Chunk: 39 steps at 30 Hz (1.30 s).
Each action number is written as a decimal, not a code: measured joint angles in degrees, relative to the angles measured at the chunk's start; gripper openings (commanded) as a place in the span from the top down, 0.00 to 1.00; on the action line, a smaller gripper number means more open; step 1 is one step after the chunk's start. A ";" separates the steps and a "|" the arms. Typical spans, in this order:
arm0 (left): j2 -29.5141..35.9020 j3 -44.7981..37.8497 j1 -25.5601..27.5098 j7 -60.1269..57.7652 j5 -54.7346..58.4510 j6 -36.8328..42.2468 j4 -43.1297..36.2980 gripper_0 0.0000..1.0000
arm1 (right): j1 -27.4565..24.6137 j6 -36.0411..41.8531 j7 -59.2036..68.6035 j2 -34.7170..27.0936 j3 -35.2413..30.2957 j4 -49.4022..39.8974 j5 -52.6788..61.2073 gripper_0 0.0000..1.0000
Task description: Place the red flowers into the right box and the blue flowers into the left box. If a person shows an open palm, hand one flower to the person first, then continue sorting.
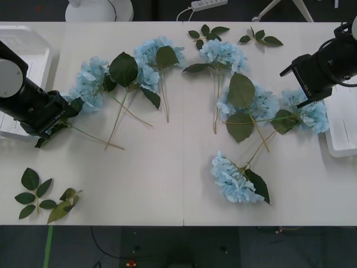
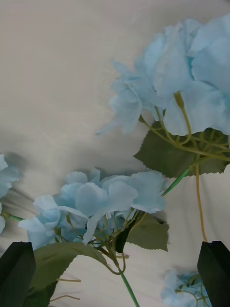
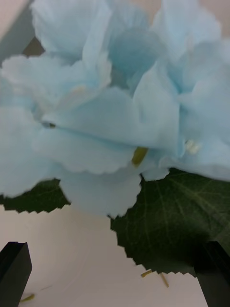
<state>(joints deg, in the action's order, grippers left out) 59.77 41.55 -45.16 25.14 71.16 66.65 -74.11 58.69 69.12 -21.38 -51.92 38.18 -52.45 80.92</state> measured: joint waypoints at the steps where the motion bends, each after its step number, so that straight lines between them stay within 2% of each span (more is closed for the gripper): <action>1: 0.00 0.00 -0.01 -0.16 0.00 0.77 -0.53 0.00 | -0.16 -0.06 0.00 0.22 0.00 0.69 -0.05 0.00; 11: 1.33 -0.89 -0.12 -0.18 4.39 6.95 -7.09 0.00 | -3.82 -3.39 -0.01 2.03 0.00 3.50 -1.90 0.00; 16: 1.34 -0.89 0.59 -0.18 2.99 6.30 -9.33 0.00 | -5.78 -4.90 -0.01 3.26 0.00 3.51 -5.05 0.00; 20: 1.06 -0.88 1.78 -0.18 -0.24 2.39 -9.20 0.00 | -6.68 -5.40 -0.01 4.53 0.00 3.53 -6.75 0.00; 30: -3.31 -0.41 2.06 -0.18 -4.63 -5.93 1.45 0.00 | -6.84 -8.48 -0.01 7.94 -0.01 6.39 -8.06 0.00; 39: -6.92 5.35 0.39 -0.18 -6.19 -10.97 9.39 0.00 | -6.85 -8.61 -0.01 8.97 -0.01 7.57 -9.63 0.00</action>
<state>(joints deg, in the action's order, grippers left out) 52.84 46.90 -44.77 24.97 64.98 55.68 -64.72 51.84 60.51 -21.39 -42.95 38.17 -44.88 71.29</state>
